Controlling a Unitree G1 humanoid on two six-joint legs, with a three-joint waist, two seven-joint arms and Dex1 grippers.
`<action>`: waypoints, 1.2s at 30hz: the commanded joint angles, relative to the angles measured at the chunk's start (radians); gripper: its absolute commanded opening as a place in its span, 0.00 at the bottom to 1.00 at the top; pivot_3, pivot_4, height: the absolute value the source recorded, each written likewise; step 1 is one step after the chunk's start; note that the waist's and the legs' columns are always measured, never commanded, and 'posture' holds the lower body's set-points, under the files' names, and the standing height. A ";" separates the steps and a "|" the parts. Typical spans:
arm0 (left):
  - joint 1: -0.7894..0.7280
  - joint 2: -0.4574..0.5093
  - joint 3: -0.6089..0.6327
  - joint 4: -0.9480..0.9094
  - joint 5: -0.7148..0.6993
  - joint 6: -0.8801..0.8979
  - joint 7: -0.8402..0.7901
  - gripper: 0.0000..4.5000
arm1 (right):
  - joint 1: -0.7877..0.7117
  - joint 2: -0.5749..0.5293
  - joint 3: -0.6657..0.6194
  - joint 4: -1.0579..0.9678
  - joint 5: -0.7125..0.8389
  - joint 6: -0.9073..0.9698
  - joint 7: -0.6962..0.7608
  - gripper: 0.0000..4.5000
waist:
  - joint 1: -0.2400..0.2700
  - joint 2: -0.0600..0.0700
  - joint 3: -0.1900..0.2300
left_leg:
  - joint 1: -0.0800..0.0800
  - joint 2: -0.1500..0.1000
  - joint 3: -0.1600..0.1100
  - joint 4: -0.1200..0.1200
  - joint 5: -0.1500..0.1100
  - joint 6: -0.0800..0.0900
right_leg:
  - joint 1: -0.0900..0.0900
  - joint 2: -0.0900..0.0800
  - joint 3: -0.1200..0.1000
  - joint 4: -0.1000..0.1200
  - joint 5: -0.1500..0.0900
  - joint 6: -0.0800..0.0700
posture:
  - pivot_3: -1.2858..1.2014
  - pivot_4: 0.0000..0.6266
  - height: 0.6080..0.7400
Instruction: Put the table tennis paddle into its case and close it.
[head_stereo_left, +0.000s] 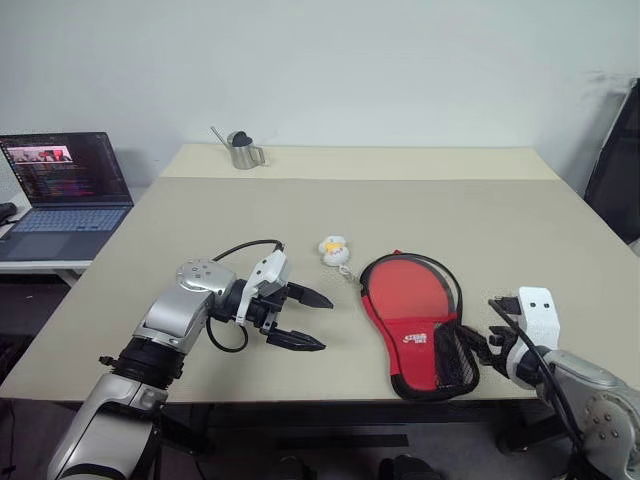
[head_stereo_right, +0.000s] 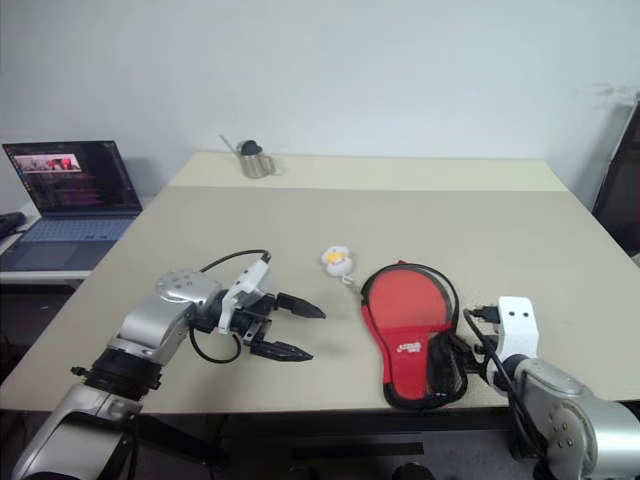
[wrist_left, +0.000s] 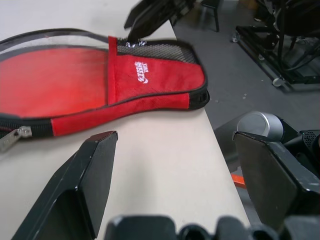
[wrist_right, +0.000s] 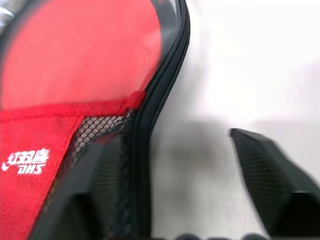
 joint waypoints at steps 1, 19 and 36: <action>-0.011 -0.022 0.030 -0.002 -0.001 -0.006 -0.003 0.90 | -0.034 -0.011 0.025 -0.070 0.049 -0.072 0.056 0.99 | -0.001 0.000 0.000 | 0.000 0.000 0.000 0.000 0.000 0.000 | 0.000 0.000 0.000 0.000 0.000 0.000 | 0.52 0.24 1.00; -0.086 -0.153 0.136 0.135 0.071 -0.051 0.288 0.90 | -0.081 -0.099 0.326 0.124 -0.029 -0.453 0.115 0.99 | -0.002 0.000 0.000 | -0.001 0.000 0.000 0.000 0.000 -0.001 | 0.001 0.000 -0.001 -0.008 0.000 0.000 | 0.52 0.24 1.00; -0.341 -0.335 0.158 0.612 0.352 -0.234 0.833 0.90 | -0.094 -0.010 0.430 0.489 -0.178 -0.754 0.036 0.99 | 0.015 0.000 0.000 | -0.002 -0.001 0.002 -0.001 0.003 0.004 | 0.001 0.002 0.001 -0.008 0.003 0.004 | 0.52 0.24 1.00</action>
